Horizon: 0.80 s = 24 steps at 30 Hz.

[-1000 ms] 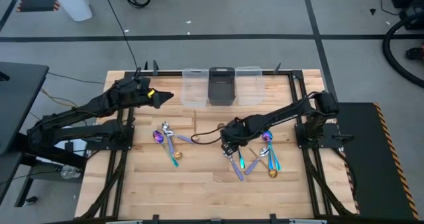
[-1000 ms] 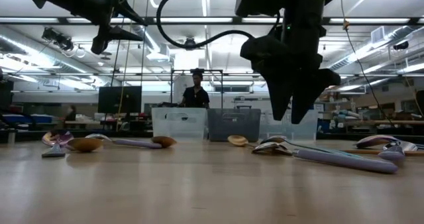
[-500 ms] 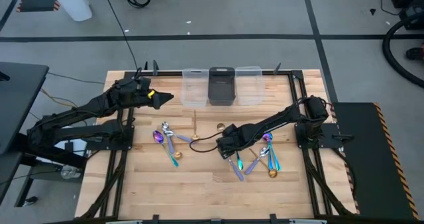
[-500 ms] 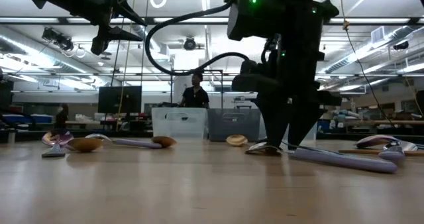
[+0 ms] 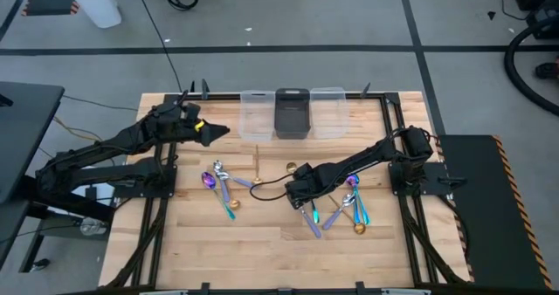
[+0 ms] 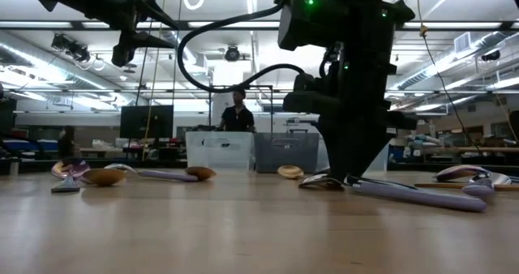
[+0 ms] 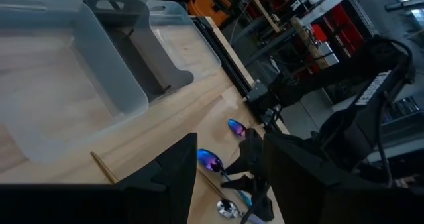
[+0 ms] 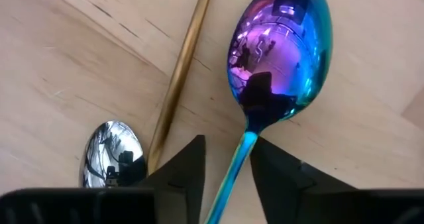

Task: Sort silverware by color (type)
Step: Put the blue spoon into the right transparent bin

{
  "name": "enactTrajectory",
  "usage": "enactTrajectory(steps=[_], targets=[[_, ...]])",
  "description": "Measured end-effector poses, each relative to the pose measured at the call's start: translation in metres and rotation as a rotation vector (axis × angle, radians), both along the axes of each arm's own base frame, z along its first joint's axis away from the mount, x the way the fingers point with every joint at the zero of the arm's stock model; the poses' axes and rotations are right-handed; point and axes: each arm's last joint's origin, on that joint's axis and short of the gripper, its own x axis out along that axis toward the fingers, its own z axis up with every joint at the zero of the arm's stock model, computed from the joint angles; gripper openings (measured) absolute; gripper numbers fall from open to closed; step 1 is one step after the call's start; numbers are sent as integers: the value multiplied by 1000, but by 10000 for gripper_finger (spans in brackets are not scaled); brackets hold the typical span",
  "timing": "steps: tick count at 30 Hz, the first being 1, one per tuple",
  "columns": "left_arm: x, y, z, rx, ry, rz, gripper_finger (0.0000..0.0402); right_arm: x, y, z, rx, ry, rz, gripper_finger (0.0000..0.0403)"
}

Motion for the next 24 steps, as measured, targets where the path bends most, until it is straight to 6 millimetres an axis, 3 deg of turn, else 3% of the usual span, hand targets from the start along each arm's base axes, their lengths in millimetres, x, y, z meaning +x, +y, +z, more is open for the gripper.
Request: enactTrajectory(steps=[10,18,24], targets=[[0,-1,-1,-14,1,-32,181,0,2,-1,9,4,9,22],[1,-1,1,-13,-14,-31,181,-1,2,3,31,-3,12,23],[1,-1,1,1,-17,-34,181,-5,-4,19,51,-25,7,23]])
